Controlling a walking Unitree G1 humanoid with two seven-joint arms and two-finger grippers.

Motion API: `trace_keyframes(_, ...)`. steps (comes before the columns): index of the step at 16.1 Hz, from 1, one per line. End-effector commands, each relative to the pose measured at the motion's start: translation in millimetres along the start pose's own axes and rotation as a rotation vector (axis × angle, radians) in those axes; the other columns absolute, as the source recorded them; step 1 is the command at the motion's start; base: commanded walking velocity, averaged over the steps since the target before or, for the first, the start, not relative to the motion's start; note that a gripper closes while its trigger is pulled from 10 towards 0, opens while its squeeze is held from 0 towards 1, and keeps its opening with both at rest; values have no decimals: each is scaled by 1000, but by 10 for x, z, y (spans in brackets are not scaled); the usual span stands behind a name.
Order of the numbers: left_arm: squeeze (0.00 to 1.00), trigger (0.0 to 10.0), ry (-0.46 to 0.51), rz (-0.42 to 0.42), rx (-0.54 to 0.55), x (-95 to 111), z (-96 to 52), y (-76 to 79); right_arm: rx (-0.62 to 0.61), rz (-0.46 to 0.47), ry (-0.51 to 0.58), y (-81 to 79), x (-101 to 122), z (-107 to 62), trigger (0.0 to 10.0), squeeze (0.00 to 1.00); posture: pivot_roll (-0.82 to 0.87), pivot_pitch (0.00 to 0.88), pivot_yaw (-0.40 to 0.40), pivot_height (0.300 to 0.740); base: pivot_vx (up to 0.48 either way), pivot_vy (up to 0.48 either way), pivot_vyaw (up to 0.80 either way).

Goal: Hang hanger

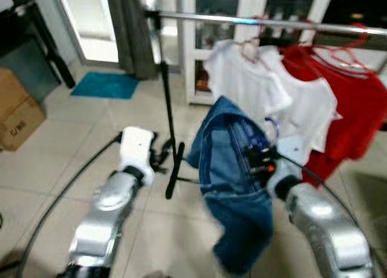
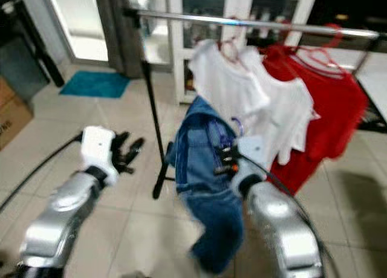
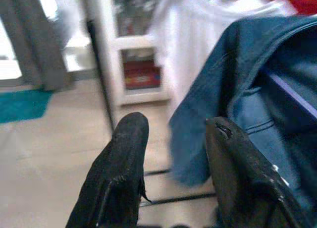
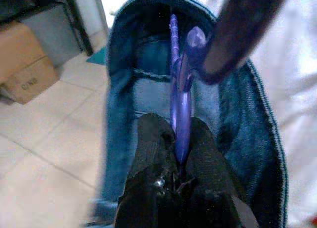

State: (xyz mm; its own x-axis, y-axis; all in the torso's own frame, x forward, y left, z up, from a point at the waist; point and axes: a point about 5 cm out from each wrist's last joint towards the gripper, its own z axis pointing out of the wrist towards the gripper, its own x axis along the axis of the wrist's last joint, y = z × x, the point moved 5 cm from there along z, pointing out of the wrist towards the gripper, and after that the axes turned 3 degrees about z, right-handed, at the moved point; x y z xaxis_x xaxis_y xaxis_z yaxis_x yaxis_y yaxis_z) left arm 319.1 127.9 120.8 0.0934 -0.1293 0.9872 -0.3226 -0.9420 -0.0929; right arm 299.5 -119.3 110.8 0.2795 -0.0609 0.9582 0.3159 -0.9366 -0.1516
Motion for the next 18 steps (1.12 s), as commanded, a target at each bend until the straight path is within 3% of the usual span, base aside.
trace_keyframes(1, 0, 10000, 13, 9, -2, 33, 2, 0, -7, -17, 35, 31, 97, -20, 10000, 0, -88, 80, 26, 740, 341, 0, 0)
trace_keyframes(9, 0, 10000, 6, 41, -22, 15, 1, 26, -14, -73, -58, 55, -36, -4, 10000, 0, -88, 76, 32, 740, 345, 0, 0)
trace_keyframes(18, 0, 10000, 0, 48, -44, -1, -17, 71, 0, -84, -73, 28, -31, 14, 10000, 0, -86, 71, 26, 740, 357, 0, 0)
